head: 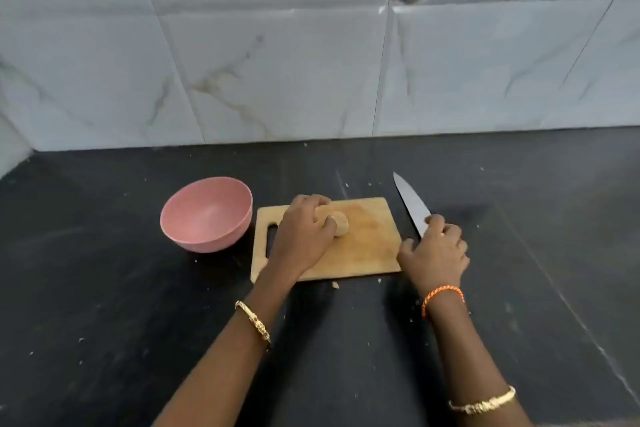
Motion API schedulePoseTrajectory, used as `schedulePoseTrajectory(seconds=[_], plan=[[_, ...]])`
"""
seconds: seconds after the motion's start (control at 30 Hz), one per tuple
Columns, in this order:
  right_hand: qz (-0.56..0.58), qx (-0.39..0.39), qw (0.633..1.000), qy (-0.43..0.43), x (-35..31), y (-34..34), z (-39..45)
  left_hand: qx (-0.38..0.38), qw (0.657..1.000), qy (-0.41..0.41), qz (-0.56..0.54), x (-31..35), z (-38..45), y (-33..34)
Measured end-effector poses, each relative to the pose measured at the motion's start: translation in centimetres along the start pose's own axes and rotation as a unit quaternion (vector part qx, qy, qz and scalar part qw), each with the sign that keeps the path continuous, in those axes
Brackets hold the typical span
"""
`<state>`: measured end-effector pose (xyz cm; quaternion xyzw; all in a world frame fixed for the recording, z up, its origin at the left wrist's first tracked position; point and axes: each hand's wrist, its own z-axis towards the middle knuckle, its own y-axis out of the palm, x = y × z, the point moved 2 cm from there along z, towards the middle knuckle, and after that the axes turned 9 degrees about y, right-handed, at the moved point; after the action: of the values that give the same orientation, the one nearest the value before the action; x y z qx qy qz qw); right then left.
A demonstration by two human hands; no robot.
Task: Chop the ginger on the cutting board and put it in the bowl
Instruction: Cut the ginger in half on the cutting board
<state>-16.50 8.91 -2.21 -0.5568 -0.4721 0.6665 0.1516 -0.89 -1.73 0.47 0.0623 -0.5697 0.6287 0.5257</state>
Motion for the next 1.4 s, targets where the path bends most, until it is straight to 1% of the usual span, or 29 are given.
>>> schedulePoseTrajectory(seconds=[0.03,0.1,0.2,0.3,0.37,0.47,0.53,0.6,0.67,0.7,0.77,0.83,0.9,0.97,1.03,1.17,1.27,1.4], plan=[[-0.039,-0.008,0.998,0.041,0.7,0.0,0.4,-0.021,1.000,-0.015,0.009,-0.2,0.1,0.4],[-0.091,-0.017,0.993,0.077,1.8,0.1,1.0,-0.051,0.998,-0.036,0.022,-0.7,0.6,1.0],[-0.130,-0.038,0.988,0.071,3.1,0.4,1.8,-0.102,0.992,-0.067,0.013,-1.9,1.0,2.0],[-0.122,-0.054,0.989,0.061,3.2,0.4,2.5,-0.124,0.990,-0.072,0.009,-3.0,0.9,2.7],[-0.107,-0.064,0.990,0.068,3.2,0.4,2.8,-0.120,0.990,-0.073,0.007,-3.6,0.9,3.1],[-0.046,-0.064,0.995,0.069,2.9,0.1,2.9,-0.105,0.992,-0.065,-0.001,-4.1,1.2,3.5],[0.006,-0.056,0.997,0.048,2.2,-0.1,3.0,-0.099,0.993,-0.059,-0.011,-4.2,1.4,3.6],[0.073,-0.022,0.997,0.018,1.2,-0.2,3.1,-0.081,0.995,-0.061,-0.019,-4.1,1.4,3.5],[0.159,0.014,0.987,-0.006,-0.1,-0.2,2.9,-0.060,0.995,-0.074,-0.016,-4.0,1.2,3.3],[0.194,0.014,0.981,-0.011,-0.7,-0.1,2.7,-0.056,0.995,-0.084,-0.010,-3.9,1.0,3.3],[0.226,-0.007,0.974,-0.025,-1.8,0.2,2.5,-0.051,0.994,-0.101,0.001,-3.7,0.5,3.2],[0.226,-0.042,0.972,-0.040,-2.4,0.9,2.1,-0.045,0.993,-0.106,0.017,-3.6,0.2,3.1],[0.225,-0.099,0.968,-0.044,-2.4,1.8,1.4,-0.038,0.994,-0.106,0.016,-3.7,0.3,2.9],[0.219,-0.161,0.961,-0.043,-2.2,2.6,0.4,-0.039,0.994,-0.106,-0.012,-3.9,0.5,3.0],[0.200,-0.198,0.958,-0.063,-2.0,2.6,-0.7,-0.041,0.992,-0.106,-0.049,-3.8,0.6,3.1],[0.130,-0.201,0.962,-0.129,-1.5,2.1,-2.1,-0.033,0.991,-0.091,-0.090,-4.0,0.3,3.5],[0.106,-0.202,0.964,-0.135,-1.2,1.8,-2.6,-0.011,0.991,-0.087,-0.099,-4.2,0.3,3.6],[0.090,-0.207,0.964,-0.141,-0.9,1.4,-3.3,-0.001,0.990,-0.081,-0.112,-4.2,0.5,3.8]])
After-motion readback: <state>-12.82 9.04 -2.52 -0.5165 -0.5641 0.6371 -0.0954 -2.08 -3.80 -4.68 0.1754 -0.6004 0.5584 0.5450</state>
